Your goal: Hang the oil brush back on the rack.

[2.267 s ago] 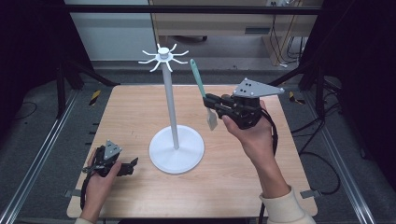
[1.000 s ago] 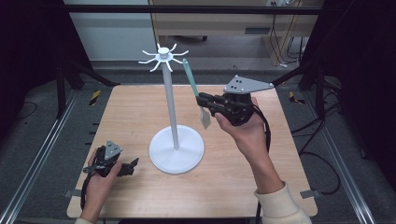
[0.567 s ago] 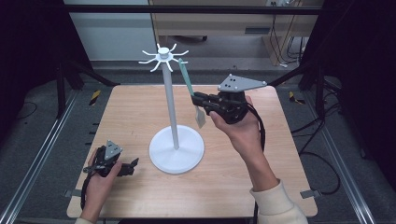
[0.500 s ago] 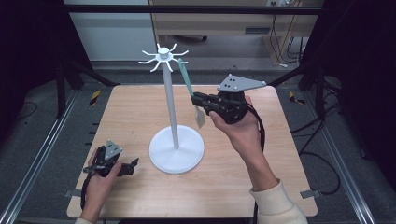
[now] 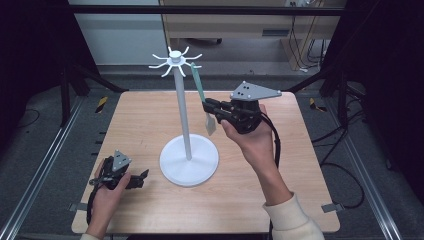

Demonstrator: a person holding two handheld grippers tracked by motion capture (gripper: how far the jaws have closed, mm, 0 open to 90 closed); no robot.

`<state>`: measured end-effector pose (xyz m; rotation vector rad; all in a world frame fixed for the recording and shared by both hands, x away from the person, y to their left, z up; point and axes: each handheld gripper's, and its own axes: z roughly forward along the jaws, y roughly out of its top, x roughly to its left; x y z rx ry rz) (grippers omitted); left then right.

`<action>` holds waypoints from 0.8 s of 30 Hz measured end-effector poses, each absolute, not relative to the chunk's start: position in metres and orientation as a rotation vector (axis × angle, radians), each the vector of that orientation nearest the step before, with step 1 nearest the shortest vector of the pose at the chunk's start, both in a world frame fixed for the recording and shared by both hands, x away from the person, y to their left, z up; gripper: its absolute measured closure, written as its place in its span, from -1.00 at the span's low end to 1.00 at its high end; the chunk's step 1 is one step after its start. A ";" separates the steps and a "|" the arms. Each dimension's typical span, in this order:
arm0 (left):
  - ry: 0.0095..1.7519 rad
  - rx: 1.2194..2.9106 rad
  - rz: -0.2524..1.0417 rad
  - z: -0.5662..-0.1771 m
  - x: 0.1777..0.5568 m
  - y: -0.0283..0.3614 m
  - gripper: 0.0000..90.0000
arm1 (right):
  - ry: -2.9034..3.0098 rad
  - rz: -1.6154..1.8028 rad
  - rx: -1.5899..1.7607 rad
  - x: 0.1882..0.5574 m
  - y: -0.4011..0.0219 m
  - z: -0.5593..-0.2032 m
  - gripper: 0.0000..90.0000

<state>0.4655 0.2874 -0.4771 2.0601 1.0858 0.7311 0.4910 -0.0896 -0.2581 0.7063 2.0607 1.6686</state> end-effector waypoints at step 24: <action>1.086 2.062 0.732 -0.477 0.465 0.287 -0.94 | 1.987 1.735 0.721 0.498 -0.072 -0.271 0.63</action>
